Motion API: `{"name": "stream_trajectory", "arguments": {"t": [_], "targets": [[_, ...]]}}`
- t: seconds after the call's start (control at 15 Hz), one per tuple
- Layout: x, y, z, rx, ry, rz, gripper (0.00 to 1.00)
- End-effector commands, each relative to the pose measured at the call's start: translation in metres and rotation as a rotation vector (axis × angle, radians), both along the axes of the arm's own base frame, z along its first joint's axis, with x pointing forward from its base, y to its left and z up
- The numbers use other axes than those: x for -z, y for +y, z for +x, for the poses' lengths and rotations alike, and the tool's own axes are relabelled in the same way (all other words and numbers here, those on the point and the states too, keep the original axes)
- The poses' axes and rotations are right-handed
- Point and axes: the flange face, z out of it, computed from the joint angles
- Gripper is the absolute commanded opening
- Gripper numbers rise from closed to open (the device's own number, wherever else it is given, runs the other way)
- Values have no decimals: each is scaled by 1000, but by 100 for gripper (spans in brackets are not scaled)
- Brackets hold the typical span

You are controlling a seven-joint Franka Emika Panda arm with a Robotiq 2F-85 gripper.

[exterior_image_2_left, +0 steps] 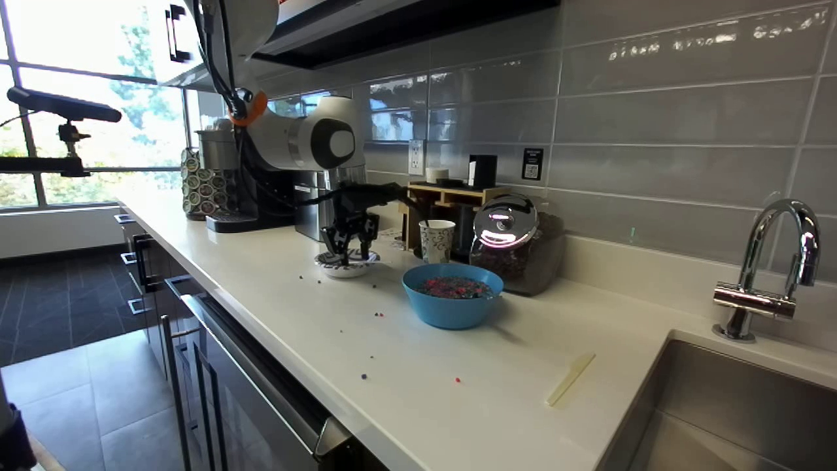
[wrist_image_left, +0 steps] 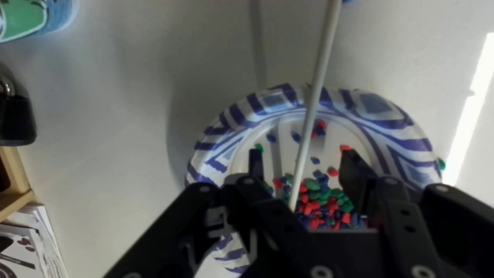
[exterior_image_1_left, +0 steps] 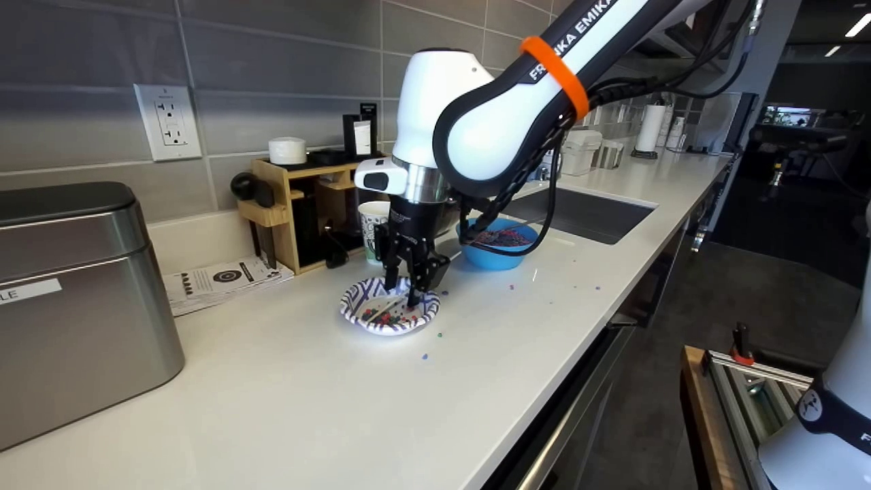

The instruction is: Move the straw from the bowl to the coffee cup

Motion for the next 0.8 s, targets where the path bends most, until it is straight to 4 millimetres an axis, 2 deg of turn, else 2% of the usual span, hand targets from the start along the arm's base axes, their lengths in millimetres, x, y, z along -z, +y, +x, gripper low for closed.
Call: {"name": "stream_trajectory", "arguments": {"t": [0.0, 0.2, 0.27, 0.33, 0.4, 0.53, 0.6, 0.67, 0.73], "targets": [[9, -3, 5, -18, -7, -8, 47], [12, -4, 5, -18, -2, -7, 40], [12, -4, 5, -18, -3, -6, 31], [12, -4, 5, -18, -4, -7, 32], [11, -5, 5, -18, -5, -7, 23], [10, -4, 6, -18, -6, -8, 21], [9, -4, 6, -18, -9, -8, 14], [7, -4, 6, -17, -13, -8, 19], [5, -4, 7, -17, -15, -9, 17]]}}
